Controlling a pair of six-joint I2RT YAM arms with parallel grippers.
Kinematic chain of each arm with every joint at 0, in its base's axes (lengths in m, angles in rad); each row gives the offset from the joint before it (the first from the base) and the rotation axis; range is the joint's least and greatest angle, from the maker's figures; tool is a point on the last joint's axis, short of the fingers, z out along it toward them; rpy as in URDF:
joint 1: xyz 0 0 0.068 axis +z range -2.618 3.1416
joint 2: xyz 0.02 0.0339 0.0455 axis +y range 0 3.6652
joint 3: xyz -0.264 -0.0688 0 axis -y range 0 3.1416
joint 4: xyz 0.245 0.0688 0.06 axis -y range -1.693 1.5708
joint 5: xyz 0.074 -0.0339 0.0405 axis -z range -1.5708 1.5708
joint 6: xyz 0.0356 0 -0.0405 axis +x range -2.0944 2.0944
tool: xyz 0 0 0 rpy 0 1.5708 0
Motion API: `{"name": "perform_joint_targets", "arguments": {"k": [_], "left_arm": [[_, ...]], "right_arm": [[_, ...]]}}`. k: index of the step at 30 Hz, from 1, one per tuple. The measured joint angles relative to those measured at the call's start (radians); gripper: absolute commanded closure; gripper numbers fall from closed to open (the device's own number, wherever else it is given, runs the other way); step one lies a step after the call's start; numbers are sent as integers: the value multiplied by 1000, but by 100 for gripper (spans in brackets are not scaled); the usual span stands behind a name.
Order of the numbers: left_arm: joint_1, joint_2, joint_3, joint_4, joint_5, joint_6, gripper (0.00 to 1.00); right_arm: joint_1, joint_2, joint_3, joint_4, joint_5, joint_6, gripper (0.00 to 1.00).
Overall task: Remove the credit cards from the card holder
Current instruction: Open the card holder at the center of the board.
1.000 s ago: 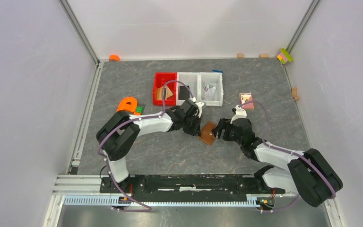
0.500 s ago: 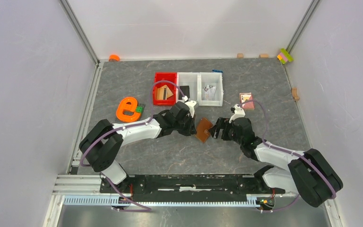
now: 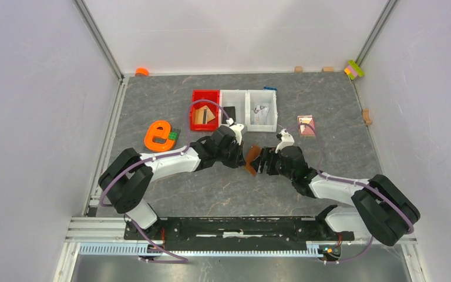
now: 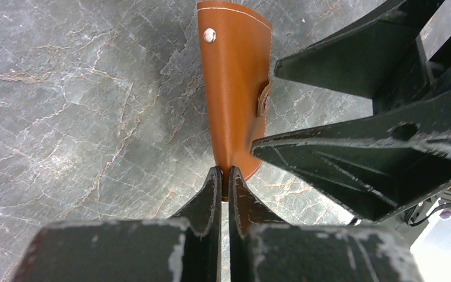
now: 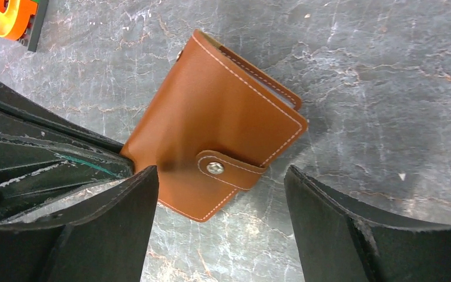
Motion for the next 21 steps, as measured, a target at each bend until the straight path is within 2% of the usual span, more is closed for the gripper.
{"name": "perform_joint_targets", "arguments": {"k": [2,9,17,21], "left_arm": [[0,0,0,4,1,-11,98],[0,0,-10,15,-13,-18,98],[0,-1,-11,45,-38,-33,98],[0,-11,-13,22,-64,-33,98]], "right_arm": [[20,13,13,-7,20,0,26],[42,19,57,-92,167,0,36],[58,26,135,-214,301,13,43],[48,19,151,-294,424,9,44]]}}
